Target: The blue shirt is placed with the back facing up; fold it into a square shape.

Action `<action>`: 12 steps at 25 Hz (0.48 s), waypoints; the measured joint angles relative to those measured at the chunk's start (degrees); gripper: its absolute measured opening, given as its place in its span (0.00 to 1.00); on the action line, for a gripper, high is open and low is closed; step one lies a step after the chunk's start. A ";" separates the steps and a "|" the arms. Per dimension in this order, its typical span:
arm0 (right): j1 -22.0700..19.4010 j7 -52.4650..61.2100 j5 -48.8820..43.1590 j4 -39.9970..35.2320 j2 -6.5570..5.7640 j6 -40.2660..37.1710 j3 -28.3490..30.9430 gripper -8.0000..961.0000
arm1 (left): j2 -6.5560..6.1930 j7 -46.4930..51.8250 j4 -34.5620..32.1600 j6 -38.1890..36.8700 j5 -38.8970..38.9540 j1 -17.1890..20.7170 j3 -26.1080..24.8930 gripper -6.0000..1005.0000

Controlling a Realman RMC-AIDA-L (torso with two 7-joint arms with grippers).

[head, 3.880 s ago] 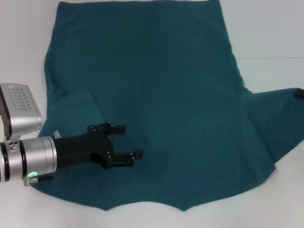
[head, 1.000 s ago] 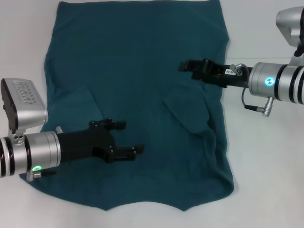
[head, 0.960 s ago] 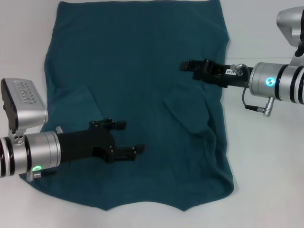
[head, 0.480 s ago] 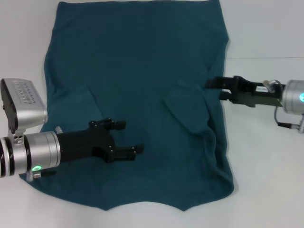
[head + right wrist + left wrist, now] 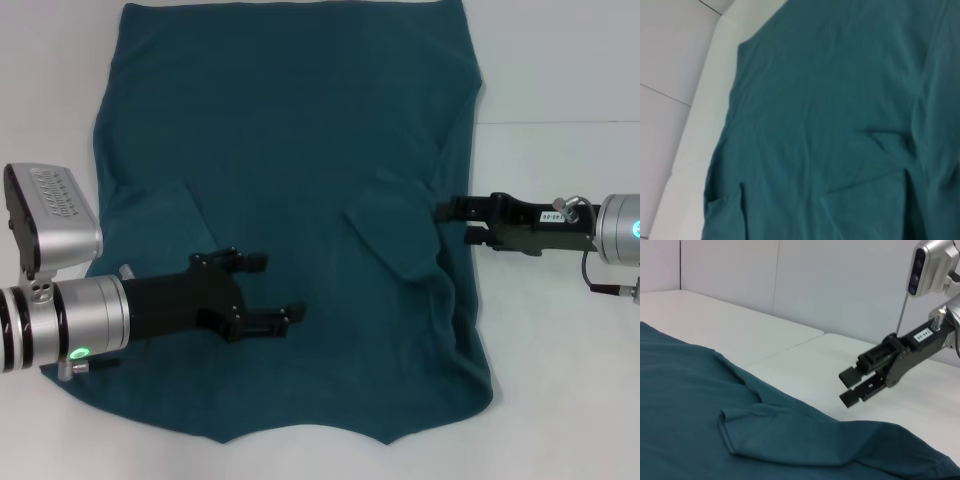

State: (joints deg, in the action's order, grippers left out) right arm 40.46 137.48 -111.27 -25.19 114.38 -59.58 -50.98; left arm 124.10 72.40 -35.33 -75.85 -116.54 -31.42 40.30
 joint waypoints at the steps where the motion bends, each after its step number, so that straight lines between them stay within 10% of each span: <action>1: 0.00 0.36 -0.43 0.02 0.01 0.03 0.00 0.79 | 0.00 -0.04 0.00 0.03 0.00 -0.01 -0.06 0.83; 12: 1.31 0.67 -2.49 0.97 2.27 2.35 -0.09 0.79 | -0.02 -0.07 -0.16 0.69 0.10 0.05 -0.22 0.83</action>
State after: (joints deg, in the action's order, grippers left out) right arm 41.77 138.15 -113.77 -24.22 116.65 -57.24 -51.07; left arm 124.08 72.33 -35.49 -75.15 -116.44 -31.37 40.09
